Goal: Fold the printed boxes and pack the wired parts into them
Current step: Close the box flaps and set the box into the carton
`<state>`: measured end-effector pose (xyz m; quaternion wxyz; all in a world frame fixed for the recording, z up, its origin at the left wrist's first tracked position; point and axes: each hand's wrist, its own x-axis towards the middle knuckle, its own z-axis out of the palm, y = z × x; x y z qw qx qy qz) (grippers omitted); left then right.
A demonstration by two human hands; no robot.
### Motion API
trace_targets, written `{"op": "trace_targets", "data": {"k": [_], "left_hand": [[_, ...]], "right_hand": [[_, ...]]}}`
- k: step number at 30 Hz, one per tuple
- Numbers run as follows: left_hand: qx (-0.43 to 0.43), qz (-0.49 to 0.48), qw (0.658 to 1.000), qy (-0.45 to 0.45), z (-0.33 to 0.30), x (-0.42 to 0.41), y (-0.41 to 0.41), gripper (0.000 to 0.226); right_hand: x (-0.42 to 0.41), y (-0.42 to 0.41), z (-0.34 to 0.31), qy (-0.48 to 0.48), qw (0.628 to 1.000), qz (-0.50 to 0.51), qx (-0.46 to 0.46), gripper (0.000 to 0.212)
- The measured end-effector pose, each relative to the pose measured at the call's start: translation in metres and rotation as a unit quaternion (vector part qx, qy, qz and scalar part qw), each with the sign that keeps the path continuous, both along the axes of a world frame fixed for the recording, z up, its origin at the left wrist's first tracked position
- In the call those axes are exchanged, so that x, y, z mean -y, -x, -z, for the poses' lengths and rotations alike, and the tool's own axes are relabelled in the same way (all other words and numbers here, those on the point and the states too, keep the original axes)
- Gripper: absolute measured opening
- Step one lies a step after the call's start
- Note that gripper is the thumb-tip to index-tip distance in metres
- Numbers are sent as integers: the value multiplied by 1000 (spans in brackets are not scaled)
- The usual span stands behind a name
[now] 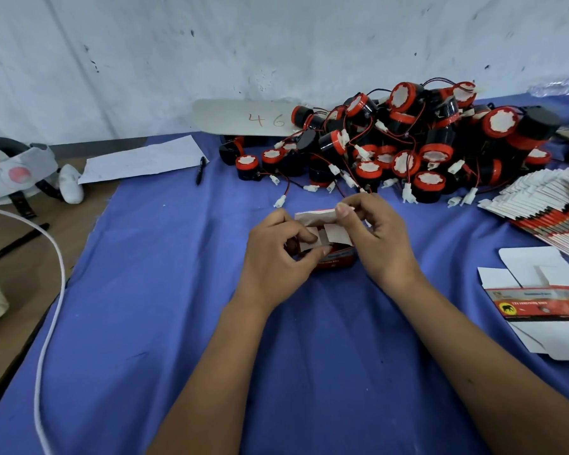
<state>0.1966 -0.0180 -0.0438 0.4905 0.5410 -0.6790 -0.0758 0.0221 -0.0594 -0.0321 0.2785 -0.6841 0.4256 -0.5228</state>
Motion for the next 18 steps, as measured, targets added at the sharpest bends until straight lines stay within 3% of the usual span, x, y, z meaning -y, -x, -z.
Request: {"op": "trace_targets", "data": {"k": [7, 12, 18], "left_hand": [[-53, 0, 998, -27, 0, -1, 0, 27], [-105, -6, 993, -56, 2, 0, -2, 32], [-127, 8, 988, -82, 2, 0, -6, 45]], "right_hand": [[-5, 3, 4, -33, 998, -54, 29, 8], [-4, 8, 7, 13, 999, -20, -44, 13], [1, 13, 12, -13, 995, -82, -48, 17]]}}
